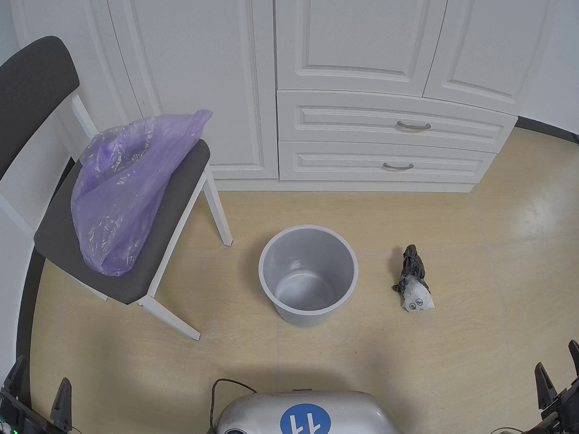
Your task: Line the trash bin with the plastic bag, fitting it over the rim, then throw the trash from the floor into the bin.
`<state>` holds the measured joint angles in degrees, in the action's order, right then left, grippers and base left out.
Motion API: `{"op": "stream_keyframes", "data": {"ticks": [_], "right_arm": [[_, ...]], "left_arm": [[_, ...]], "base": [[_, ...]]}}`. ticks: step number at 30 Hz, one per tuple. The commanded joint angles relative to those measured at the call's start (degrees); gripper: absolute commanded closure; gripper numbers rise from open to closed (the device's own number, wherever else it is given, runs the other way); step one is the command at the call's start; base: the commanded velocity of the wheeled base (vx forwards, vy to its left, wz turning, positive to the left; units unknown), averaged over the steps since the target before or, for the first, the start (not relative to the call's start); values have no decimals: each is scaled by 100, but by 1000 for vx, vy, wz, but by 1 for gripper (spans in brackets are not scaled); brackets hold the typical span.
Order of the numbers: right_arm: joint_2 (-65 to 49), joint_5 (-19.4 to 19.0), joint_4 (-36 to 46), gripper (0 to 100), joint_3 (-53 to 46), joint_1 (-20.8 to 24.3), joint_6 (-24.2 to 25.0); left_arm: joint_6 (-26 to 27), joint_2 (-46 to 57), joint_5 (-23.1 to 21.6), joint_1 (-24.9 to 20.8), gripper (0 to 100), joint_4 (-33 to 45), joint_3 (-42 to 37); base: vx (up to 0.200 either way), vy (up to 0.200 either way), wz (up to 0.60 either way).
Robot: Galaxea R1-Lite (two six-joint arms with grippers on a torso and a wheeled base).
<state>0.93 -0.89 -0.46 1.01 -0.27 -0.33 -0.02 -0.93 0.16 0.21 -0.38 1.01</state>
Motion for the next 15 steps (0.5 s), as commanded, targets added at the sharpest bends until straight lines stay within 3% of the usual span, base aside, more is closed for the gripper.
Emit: {"op": "stream_keyframes", "data": {"ticks": [1,3,5,8,11,15], "right_arm": [[-93,63,-639,0,171,18,762],[-31,-166,-718,0,655,36,982],[66,-368,-463,0,918,44,824],[567,-878,-42,0,1428,27,358],[1401,-1396,81,0,2008,-70,147],[2790,-1432,-50,0,2623,-395,59]], "left_arm": [[-358,93,283,6,0,-76,-101],[-296,93,265,-3,0,-393,66],[-332,57,2,-30,0,-709,655],[-358,-584,-552,-232,0,-516,1586],[-314,-1612,-526,-267,0,-182,2281],[-288,-3089,-508,-240,0,-112,2931]], "base": [[0,0,0],[0,0,0],[0,0,0],[0,0,0],[0,0,0],[0,0,0]]}}
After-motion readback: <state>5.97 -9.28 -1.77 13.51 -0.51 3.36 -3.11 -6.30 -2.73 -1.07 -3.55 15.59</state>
